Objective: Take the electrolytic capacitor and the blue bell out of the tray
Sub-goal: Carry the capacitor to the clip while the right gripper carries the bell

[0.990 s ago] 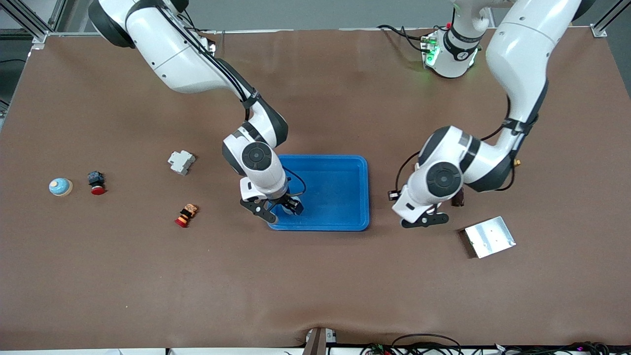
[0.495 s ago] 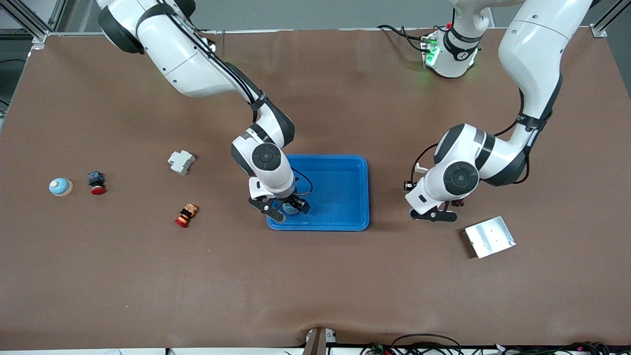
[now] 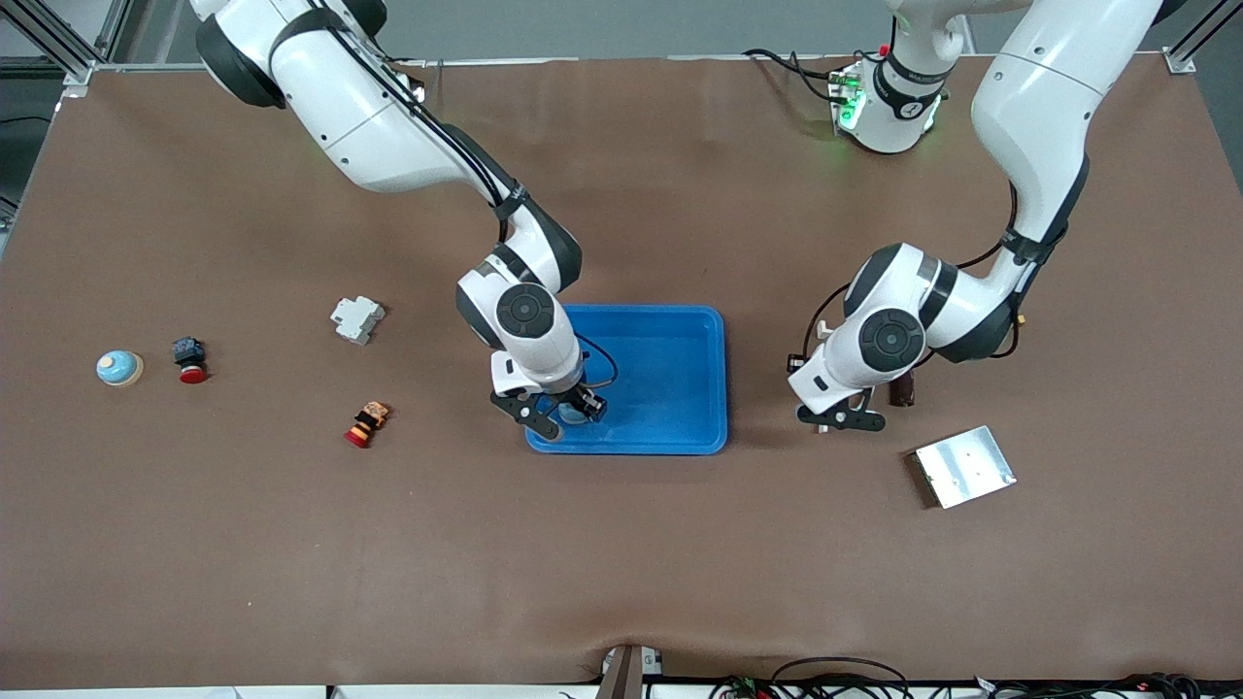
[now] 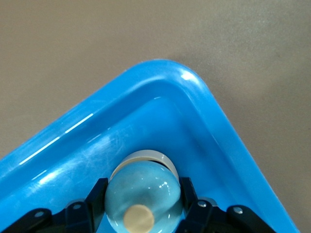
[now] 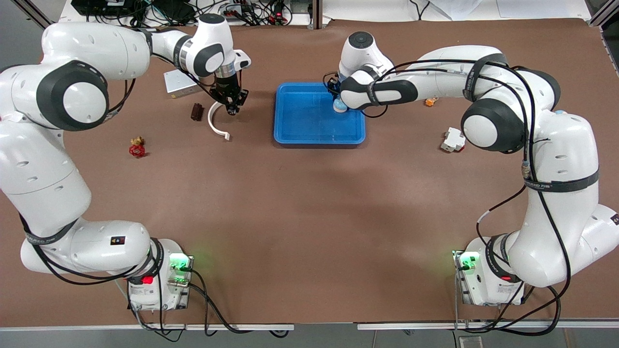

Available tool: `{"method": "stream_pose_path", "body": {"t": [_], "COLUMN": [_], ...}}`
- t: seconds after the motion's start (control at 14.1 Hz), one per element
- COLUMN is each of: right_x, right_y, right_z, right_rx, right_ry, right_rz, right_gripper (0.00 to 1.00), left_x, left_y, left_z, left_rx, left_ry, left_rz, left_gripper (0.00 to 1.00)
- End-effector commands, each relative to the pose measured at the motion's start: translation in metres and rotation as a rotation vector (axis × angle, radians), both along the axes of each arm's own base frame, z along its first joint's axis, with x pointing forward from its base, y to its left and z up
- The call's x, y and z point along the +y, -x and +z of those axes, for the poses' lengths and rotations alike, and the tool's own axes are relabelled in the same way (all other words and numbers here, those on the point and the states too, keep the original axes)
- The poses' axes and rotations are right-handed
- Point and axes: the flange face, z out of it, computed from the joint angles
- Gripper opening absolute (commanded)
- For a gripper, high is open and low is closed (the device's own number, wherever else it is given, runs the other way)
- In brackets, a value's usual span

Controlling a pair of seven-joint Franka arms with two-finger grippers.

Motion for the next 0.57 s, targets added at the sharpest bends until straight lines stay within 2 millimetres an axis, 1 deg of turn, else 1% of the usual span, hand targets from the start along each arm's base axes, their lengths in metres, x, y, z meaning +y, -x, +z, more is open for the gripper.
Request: {"method": "stream_pose_path", "body": {"t": [0.0,0.21,0.28,0.42,0.49], "right_x": [0.003,0.005,0.004,-0.003,-0.014], "right_y": [-0.007,-0.017,-0.023,-0.037,-0.044], "right_z": [0.011,0.041,0.052,0.071,0.076], "right_rx": [-0.005,0.054,0.054,0.051,0.064], "right_ry": [0.029,0.095,0.091,0.089,0.103], "right_rz": [-0.008,-0.018,-0.022,-0.006,0.017], "right_gripper": [0.00,0.00,0.00,0.00,0.00], "left_x": [0.003,0.005,0.004,0.003,0.004], "left_y": [0.000,-0.002,-0.002,-0.003,-0.003], "left_z": [-0.010,-0.018,-0.020,-0.025,-0.024], "left_rx": [-0.037,-0.055,-0.061,-0.069,-0.071], "left_ry": [0.008,-0.001,-0.001,0.006,0.006], "left_rz": [0.006,0.021,0.020,0.016,0.018], "left_gripper": [0.00,0.00,0.00,0.00,0.00]}}
